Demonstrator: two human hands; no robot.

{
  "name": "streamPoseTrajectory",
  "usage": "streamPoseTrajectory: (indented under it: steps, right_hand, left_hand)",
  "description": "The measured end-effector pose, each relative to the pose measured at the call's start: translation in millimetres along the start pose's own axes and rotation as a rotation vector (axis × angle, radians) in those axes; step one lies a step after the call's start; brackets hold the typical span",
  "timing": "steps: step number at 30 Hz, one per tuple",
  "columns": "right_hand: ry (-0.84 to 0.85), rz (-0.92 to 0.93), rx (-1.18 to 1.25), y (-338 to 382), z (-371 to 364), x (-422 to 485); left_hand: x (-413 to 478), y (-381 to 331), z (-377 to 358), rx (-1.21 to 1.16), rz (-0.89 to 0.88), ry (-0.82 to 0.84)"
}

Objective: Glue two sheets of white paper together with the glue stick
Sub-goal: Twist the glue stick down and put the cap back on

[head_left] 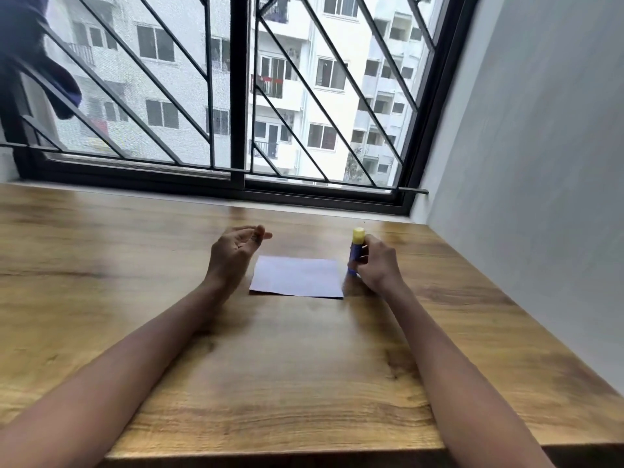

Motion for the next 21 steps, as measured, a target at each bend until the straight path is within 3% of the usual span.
streamPoseTrajectory:
  steps: [4, 11, 17, 21]
  right_hand:
    - [0.030, -0.031, -0.001, -6.0, -2.1, 1.2]
    - [0.076, -0.058, 0.036, -8.6, -1.5, -6.8]
    - [0.102, -0.155, 0.253, -16.6, 9.2, -27.6]
    - [0.172, -0.110, 0.047, -17.7, 20.6, -51.3]
  left_hand:
    - [9.0, 14.1, 10.2, 0.184, 0.008, 0.004]
    - [14.9, 45.1, 14.2, 0.652, 0.145, 0.327]
    - [1.9, 42.8, 10.0, 0.916, 0.129, 0.380]
    - [-18.5, 36.4, 13.5, 0.989, 0.147, 0.395]
Point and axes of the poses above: each hand's wrist, its own x-axis towards the middle knuckle, its own z-axis out of the back of the hand, y = z × x, the point moved 2 cm from there along x, towards the middle knuckle, and after that the axes turned 3 degrees about z, right-handed, at the moved point
